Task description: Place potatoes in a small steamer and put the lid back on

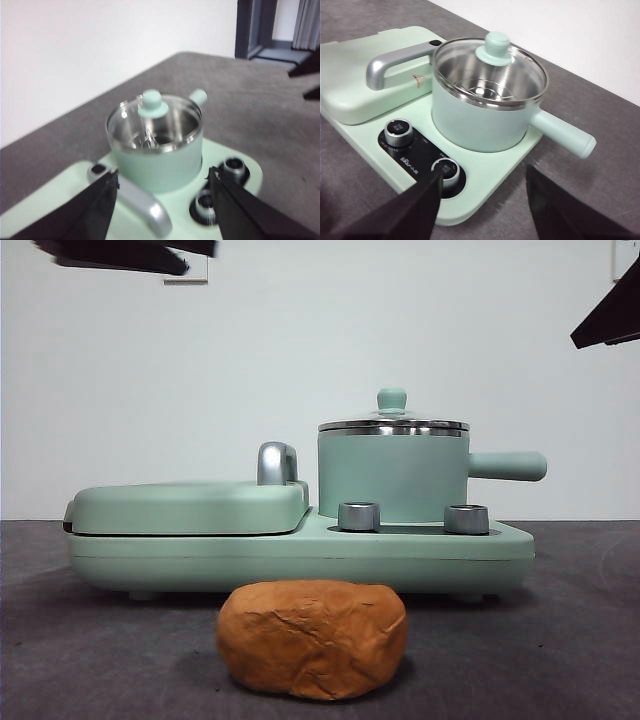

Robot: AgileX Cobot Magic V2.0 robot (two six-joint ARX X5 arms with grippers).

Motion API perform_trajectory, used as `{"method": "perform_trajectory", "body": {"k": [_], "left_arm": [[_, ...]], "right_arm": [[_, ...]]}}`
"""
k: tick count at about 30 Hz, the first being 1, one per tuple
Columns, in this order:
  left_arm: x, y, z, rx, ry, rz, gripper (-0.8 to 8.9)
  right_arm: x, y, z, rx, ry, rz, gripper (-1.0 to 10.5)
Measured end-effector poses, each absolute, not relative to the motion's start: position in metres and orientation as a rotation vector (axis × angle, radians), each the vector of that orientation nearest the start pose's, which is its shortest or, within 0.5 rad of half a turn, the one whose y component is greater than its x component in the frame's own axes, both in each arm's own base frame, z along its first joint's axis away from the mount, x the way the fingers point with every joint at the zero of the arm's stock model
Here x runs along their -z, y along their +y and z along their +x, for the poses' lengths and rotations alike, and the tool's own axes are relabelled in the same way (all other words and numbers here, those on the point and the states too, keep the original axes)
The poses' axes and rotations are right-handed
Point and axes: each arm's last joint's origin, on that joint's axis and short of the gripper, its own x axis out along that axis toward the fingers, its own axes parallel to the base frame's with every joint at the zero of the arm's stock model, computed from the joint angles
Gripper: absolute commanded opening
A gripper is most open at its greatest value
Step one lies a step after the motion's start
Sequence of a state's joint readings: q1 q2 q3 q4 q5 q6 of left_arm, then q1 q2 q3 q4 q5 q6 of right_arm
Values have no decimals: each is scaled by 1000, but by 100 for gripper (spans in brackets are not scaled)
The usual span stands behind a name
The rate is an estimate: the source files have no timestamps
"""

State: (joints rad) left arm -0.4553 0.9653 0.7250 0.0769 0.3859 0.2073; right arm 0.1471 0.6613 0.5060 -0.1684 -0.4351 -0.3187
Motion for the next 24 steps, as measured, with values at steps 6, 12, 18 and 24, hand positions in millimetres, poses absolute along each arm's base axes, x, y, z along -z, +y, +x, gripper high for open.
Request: {"method": "perform_trajectory", "body": {"k": [6,12,18,24], "left_arm": [[-295,-136,213,847,36,160,277],[-289,-173,249,874,92,148,276],[-288,-212,293,897,116,149,276],[-287,-243,335,900,113,145,276]], "right_arm": [[-257,36,148,-634,228,-261,264],[-257,36,148,-633,228,-261,263],[-257,36,148,-633,228,-261,263],[-257,36,148,-633,228,-261,264]]}}
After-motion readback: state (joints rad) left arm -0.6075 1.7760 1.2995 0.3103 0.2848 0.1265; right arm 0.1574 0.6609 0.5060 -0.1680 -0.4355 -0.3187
